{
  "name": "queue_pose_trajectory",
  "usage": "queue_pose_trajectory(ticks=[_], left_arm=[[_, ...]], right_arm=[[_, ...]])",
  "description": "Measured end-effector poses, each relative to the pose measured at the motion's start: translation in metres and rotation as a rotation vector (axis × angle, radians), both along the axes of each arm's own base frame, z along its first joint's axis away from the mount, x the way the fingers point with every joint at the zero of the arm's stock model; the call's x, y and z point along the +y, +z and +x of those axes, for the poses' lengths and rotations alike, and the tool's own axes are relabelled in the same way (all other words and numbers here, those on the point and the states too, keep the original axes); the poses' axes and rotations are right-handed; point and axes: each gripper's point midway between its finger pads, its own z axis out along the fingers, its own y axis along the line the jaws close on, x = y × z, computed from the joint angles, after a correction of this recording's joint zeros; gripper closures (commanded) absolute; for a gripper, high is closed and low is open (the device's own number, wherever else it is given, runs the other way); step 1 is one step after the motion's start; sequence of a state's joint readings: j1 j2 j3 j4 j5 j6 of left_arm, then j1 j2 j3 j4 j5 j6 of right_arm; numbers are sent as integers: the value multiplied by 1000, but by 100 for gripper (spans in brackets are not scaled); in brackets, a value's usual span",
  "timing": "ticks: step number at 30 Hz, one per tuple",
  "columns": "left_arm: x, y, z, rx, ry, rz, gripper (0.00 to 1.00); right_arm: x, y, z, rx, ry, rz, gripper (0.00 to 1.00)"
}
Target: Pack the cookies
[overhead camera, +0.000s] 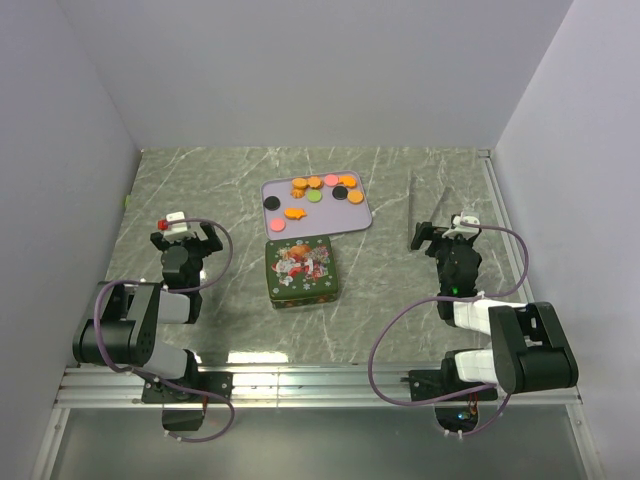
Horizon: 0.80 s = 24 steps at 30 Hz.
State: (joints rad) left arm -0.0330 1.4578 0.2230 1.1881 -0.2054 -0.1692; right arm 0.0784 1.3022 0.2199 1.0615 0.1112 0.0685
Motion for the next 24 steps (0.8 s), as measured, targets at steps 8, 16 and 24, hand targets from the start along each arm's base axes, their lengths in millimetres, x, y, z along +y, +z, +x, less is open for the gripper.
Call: queue_pose_trajectory(ticks=[8,16,24], left_arm=[[0,0,0,0,0,0,1],[0,0,0,0,0,0,1],[0,0,0,0,0,0,1]], right_arm=[[0,0,0,0,0,0,0],[0,0,0,0,0,0,0],[-2,0,0,0,0,1,0]])
